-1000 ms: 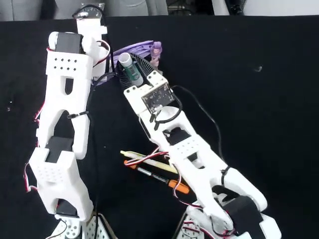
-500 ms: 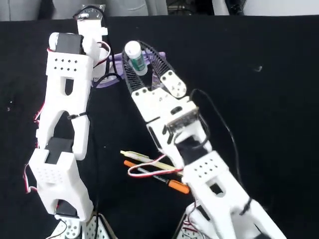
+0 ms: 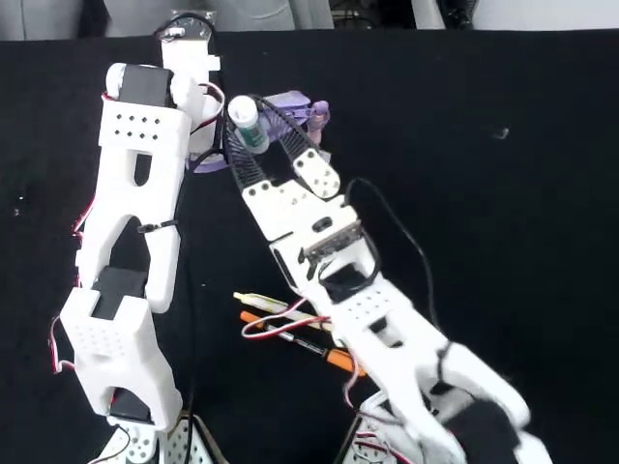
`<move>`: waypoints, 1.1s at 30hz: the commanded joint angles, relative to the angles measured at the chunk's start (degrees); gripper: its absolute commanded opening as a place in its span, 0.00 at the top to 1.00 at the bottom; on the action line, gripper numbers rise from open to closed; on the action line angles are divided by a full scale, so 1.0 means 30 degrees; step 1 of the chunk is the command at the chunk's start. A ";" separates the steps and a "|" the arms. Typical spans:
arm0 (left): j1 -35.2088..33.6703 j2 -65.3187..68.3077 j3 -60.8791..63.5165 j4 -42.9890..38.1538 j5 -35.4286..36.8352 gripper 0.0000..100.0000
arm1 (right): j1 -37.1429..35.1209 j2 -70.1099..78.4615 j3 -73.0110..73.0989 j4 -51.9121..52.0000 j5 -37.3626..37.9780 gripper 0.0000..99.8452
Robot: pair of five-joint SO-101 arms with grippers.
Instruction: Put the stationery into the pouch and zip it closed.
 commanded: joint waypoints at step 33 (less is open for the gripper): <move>-0.0923 -0.0440 -0.0103 0.0234 0.0205 0.97 | 0.0469 0.5495 0.4088 -0.7121 0.4220 0.99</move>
